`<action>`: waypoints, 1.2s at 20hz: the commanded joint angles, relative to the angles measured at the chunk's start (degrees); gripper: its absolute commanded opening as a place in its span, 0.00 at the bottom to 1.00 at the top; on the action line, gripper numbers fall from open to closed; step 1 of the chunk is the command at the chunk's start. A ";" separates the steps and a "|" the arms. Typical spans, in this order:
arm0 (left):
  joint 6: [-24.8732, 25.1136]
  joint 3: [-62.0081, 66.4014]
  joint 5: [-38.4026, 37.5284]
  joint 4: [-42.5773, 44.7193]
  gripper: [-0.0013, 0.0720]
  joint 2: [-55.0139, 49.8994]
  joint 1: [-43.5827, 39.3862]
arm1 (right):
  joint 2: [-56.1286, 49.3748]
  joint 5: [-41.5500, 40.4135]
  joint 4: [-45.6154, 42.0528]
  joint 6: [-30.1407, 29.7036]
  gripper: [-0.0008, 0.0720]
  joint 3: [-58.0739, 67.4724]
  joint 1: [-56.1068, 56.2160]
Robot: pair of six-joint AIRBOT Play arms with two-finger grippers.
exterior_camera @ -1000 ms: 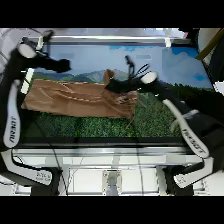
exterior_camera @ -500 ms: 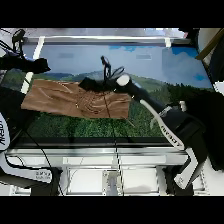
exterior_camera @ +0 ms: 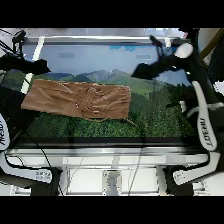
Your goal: Fold the clothes and pants, and hang the long-sleeved shirts on hangers.
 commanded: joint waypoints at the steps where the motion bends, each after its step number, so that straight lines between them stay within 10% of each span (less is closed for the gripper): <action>1: 0.00 0.00 -0.26 -0.17 0.03 0.02 -0.07 | 7.19 -11.61 -3.08 0.96 0.62 -17.29 -4.83; 4: -0.02 0.00 -0.26 -0.20 0.03 0.02 -0.04 | 5.66 -21.55 1.11 2.34 0.64 -25.51 -3.50; 6: -0.02 0.00 -0.26 -0.20 0.03 0.02 -0.04 | 2.97 -22.69 4.96 2.38 0.88 -26.91 -2.23; 13: 0.00 0.00 -0.26 -0.17 0.03 0.02 -0.04 | -2.54 -24.26 8.37 2.45 0.73 -26.84 -0.52; 24: 0.00 0.00 -0.26 -0.15 0.03 0.02 0.00 | -12.87 -18.03 28.65 -6.25 0.87 -26.84 3.52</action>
